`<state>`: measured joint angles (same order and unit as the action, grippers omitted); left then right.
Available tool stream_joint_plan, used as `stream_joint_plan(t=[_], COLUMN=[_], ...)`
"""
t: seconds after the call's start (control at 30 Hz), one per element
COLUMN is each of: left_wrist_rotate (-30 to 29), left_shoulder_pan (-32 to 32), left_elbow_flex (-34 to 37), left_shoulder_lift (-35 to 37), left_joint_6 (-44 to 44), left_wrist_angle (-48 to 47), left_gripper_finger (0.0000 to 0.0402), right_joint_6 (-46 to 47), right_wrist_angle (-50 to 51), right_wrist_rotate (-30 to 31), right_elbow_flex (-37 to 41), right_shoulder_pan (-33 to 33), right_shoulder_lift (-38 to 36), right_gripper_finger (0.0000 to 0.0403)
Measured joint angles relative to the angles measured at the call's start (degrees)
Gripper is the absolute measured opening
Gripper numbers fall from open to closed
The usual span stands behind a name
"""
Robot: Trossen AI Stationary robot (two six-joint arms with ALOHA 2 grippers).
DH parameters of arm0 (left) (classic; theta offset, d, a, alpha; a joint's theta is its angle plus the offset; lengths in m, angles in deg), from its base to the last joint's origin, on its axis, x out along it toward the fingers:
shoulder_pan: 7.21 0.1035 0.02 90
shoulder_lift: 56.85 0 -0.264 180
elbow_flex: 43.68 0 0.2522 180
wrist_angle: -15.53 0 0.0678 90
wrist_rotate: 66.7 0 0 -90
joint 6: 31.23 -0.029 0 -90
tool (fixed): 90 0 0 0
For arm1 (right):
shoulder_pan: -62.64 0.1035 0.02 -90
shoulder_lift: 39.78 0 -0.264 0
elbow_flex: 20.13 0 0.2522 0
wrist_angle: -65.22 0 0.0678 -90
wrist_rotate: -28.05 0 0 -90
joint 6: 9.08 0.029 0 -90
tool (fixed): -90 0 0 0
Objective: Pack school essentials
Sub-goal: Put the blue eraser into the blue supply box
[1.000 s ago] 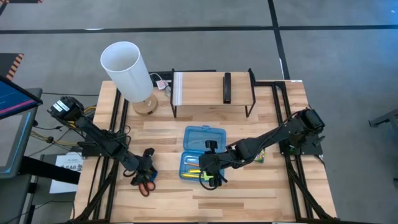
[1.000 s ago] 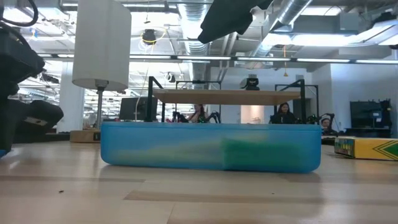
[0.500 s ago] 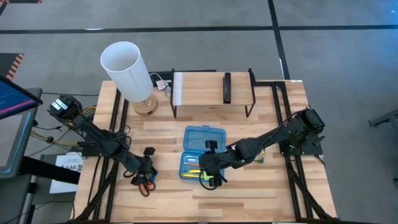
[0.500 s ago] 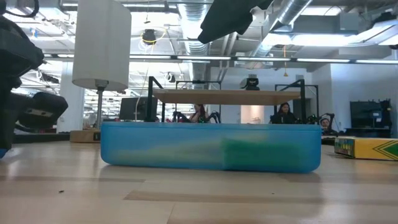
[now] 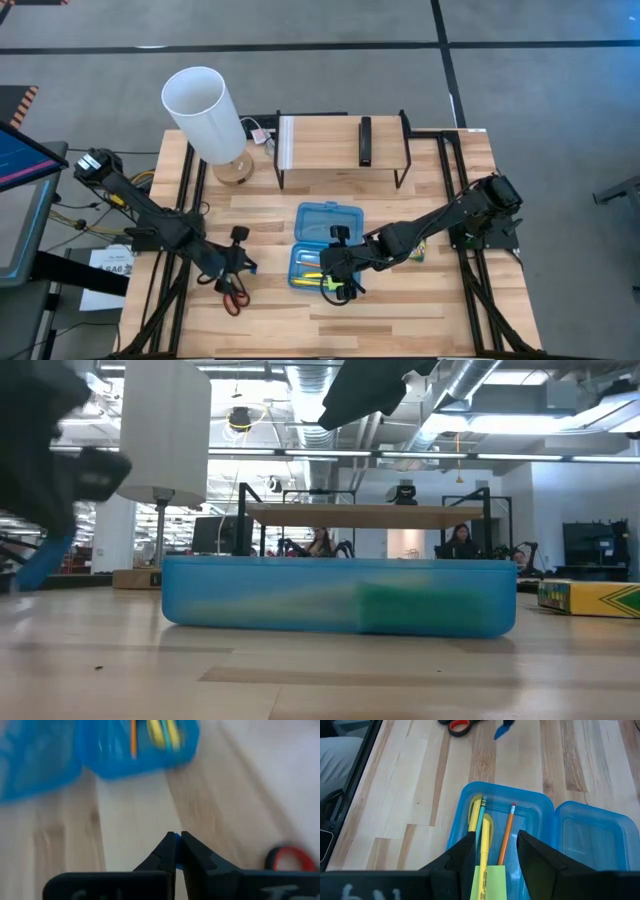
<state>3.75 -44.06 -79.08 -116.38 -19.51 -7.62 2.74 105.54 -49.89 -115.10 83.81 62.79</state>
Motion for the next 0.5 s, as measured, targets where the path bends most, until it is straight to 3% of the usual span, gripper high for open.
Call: stream_joint_plan(t=[0.27,0.5], left_wrist_rotate=[-1.02,6.02], left_shoulder_pan=[2.58,8.19], left_elbow_flex=[-5.01,-5.59], left_shoulder_lift=[1.70,-3.79], left_joint_6=[-7.24,-13.02], left_wrist_angle=[6.10,20.58], left_gripper_finger=[0.0001,0.0000], right_joint_6=[-0.30,0.11], right_wrist_angle=[0.10,3.16], right_wrist_rotate=[0.00,0.04], right_elbow_flex=[0.00,0.04], right_shoulder_pan=[-0.04,-0.26], right_shoulder_lift=[0.00,-0.58], right_gripper_finger=[0.0161,0.0157])
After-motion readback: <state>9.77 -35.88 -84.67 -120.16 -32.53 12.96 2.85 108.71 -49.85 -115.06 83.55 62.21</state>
